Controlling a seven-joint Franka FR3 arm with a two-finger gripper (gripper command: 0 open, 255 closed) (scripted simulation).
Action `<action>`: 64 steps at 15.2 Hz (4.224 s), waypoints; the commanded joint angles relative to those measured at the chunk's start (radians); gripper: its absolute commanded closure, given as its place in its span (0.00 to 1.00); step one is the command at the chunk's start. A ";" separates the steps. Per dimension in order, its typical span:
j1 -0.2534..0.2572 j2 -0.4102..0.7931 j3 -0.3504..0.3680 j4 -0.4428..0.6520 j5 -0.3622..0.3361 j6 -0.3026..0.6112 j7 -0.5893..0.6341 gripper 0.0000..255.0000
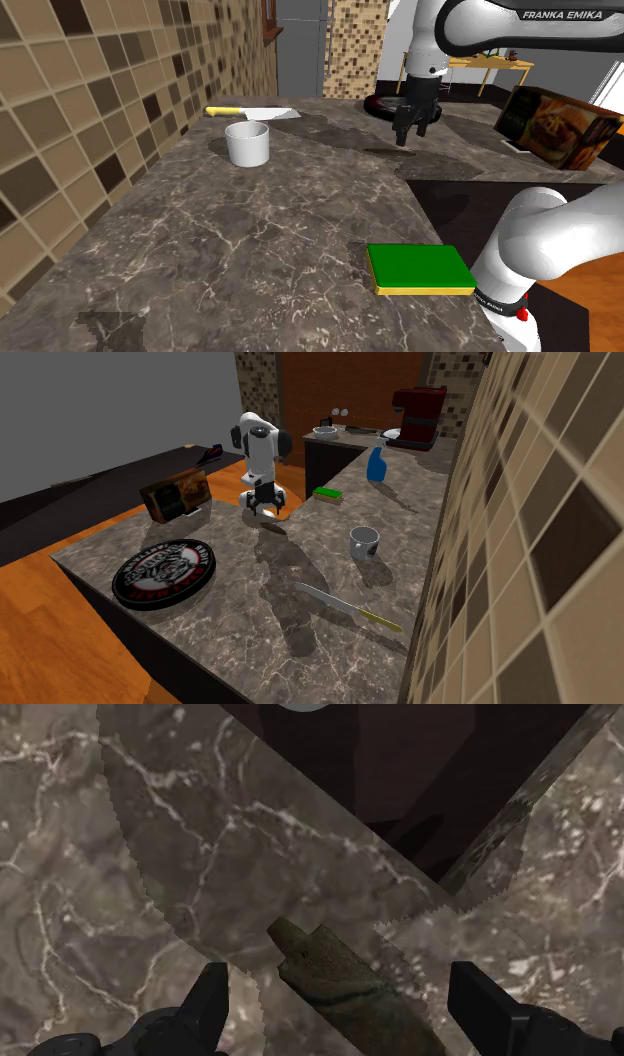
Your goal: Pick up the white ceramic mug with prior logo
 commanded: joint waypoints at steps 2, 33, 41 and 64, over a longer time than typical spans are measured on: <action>0.006 0.027 0.014 0.017 0.013 0.013 0.018 0.00; 0.151 0.949 0.291 0.951 0.008 0.105 0.483 0.00; 0.147 0.935 0.290 0.871 0.012 0.171 0.482 1.00; 0.166 1.005 0.295 1.159 -0.008 -0.049 0.490 1.00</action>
